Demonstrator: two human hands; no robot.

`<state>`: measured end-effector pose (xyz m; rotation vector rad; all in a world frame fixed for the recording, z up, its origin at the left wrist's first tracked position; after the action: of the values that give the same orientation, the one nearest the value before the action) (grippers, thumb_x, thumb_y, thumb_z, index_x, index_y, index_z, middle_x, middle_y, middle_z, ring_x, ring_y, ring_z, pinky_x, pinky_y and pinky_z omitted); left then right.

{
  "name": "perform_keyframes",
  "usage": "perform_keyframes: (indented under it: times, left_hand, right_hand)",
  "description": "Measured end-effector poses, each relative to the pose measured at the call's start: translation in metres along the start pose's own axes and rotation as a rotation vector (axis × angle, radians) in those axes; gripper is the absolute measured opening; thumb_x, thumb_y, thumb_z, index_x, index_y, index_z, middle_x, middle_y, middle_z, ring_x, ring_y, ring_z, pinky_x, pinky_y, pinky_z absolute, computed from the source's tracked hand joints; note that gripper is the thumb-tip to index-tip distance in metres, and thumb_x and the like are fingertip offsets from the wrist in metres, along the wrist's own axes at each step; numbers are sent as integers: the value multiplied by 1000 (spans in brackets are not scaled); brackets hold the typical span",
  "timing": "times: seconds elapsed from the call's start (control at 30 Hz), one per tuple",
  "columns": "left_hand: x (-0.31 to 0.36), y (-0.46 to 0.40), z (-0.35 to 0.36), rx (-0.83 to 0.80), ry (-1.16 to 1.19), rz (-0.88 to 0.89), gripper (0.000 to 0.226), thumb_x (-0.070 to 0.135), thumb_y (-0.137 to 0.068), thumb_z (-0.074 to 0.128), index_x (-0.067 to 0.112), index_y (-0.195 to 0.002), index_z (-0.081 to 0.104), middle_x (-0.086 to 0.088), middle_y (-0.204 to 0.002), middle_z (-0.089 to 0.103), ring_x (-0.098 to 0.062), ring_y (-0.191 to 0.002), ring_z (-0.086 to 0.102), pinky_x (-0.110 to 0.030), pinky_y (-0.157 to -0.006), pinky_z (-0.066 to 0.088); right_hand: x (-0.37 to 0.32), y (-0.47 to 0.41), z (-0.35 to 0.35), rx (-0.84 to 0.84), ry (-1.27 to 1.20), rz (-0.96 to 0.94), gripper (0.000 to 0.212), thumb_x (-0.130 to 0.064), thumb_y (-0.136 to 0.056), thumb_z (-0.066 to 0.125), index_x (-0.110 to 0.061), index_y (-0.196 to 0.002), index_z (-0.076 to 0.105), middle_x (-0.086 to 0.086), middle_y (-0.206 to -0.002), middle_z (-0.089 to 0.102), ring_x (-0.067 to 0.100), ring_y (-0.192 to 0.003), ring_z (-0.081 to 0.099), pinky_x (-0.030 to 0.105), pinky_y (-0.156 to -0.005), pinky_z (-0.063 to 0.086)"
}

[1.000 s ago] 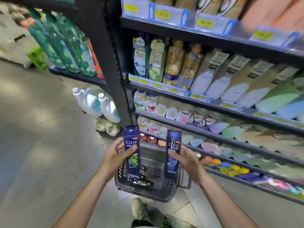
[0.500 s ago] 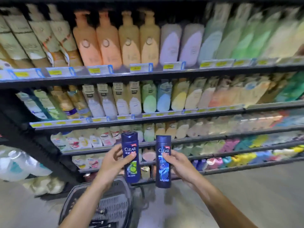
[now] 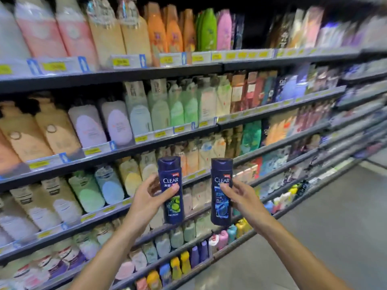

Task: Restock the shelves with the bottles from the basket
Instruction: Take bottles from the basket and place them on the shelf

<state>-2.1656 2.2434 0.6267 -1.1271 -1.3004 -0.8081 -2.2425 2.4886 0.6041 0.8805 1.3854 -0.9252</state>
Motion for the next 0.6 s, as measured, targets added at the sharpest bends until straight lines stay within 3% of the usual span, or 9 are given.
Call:
perform_keyframes:
  times: [0.07,0.17,0.23,0.37,0.5,0.6]
  left_hand:
    - [21,-27,27,-42,-3,44,51,28,-75,82,19,-122,67,4,-116,75,-13,-111,70,-32,-95,53]
    - [52,-67,65,-89,-1,138,51,24,-73,84,17,-121,67,4,-113,76,-13,-106,72,-20,-83,55]
    - [71,-91,86,-103,-11,203,52,22,-74,85,19,-122,67,5,-115,76,-12,-107,71,-20,-85,55]
    - [105,-134,122,-140,1,282,49,22,-74,82,25,-120,66,12,-116,75,-7,-108,70,-27,-93,57]
    - [137,-182,148,-118,-41,384,52,28,-72,84,25,-121,67,13,-117,74,-5,-112,68,-32,-96,54]
    - [170,-218,167,-103,-66,485,46,28,-71,82,24,-116,69,14,-114,75,-5,-108,69,-23,-92,53]
  right_hand:
    - [-24,-9,-25,33,17,-45,28,-33,-94,62,-21,-119,67,8,-106,76,18,-95,71,33,-79,53]
    - [-53,-25,-63,84,22,-117,25,-27,-96,60,-20,-119,67,3,-109,77,14,-97,72,23,-76,53]
    - [-70,-37,-86,107,21,-161,23,-24,-97,59,-20,-119,68,1,-109,77,12,-99,72,20,-75,55]
    - [-101,-65,-126,128,79,-245,24,-26,-99,58,-21,-120,67,-1,-111,76,14,-104,72,28,-88,58]
    - [-135,-110,-159,137,146,-298,24,-28,-99,57,-22,-121,66,-4,-109,77,13,-103,72,24,-82,56]
    - [-165,-148,-178,111,177,-350,20,-26,-100,57,-22,-115,68,-8,-106,77,5,-100,72,18,-79,54]
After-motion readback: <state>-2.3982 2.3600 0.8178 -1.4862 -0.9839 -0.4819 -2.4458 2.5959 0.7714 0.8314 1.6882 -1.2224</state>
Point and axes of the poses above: each hand's wrist, its own y-axis away from the middle knuckle, its own z-axis out of the palm, x = y × z, the point moved 6 cm from there along -y, towards the middle knuckle
